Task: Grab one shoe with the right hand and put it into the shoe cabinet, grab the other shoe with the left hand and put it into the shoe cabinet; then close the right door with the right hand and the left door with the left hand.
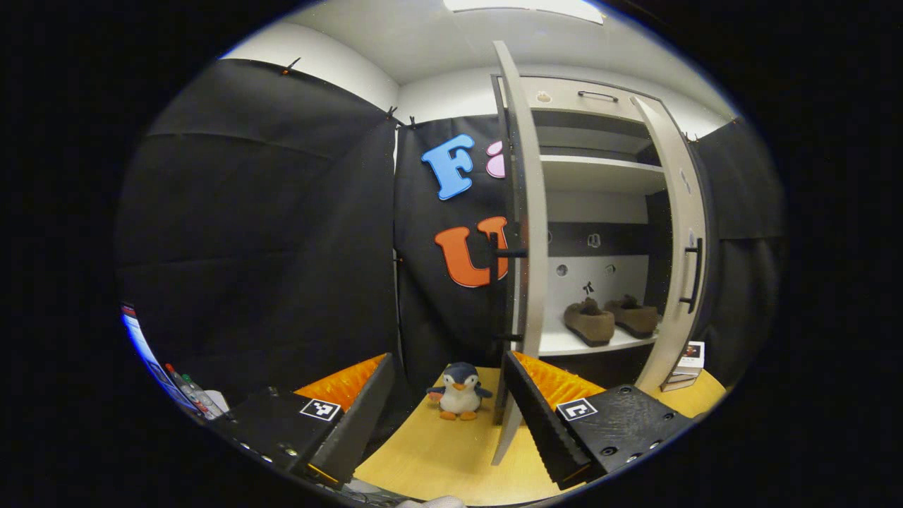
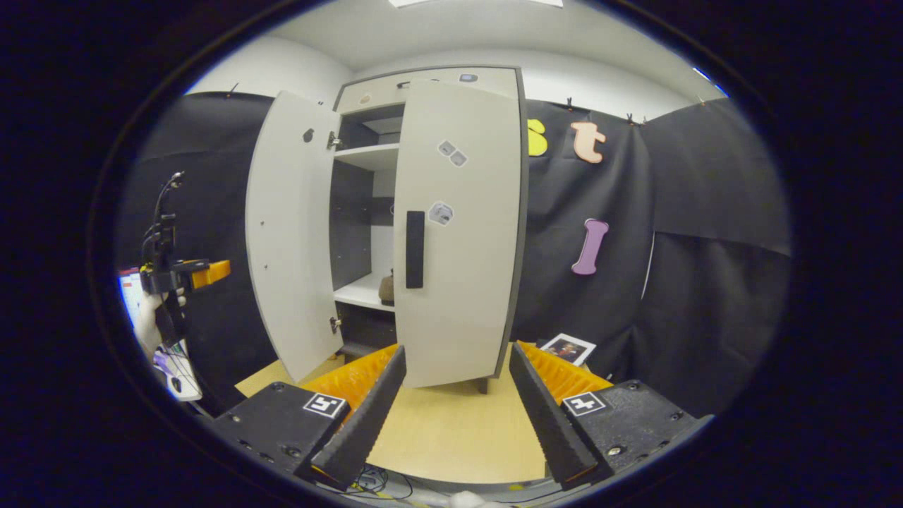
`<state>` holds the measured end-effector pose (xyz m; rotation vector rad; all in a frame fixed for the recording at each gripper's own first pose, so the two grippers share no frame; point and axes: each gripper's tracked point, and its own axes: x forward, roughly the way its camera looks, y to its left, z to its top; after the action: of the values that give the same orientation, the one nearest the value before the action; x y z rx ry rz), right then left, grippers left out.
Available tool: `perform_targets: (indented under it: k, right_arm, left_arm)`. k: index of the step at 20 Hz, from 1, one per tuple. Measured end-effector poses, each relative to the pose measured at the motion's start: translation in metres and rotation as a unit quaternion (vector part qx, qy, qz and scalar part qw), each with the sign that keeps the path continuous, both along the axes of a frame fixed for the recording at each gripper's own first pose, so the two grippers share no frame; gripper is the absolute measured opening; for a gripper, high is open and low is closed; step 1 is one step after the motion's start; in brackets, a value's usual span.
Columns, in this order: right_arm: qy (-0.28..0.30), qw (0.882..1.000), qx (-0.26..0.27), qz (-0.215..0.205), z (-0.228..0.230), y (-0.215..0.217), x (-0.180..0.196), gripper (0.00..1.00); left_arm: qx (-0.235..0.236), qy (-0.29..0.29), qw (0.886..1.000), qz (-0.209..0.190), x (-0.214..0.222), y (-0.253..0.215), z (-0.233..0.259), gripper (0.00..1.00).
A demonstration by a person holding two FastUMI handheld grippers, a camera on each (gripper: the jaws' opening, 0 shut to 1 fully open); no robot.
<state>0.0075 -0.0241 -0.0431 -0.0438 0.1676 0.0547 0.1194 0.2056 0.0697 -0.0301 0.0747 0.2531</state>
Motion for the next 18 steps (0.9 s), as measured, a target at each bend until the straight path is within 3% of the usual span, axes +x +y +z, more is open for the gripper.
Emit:
perform_targets:
  k: [5,12,18]
  right_arm:
    - [0.018,1.000,0.011,-0.023,-0.012,-0.022,-0.013,0.97]
    - [0.017,0.999,0.020,-0.043,-0.008,-0.042,-0.020,0.97]
    - [0.016,0.999,0.016,-0.031,0.000,-0.036,-0.011,0.97]
  left_arm:
    - [-0.006,0.008,1.000,0.018,0.043,0.033,0.005,0.95]
    - [0.005,0.003,1.000,0.010,0.043,0.035,0.005,0.90]
    - [0.015,0.000,1.000,0.007,0.045,0.027,0.009,0.90]
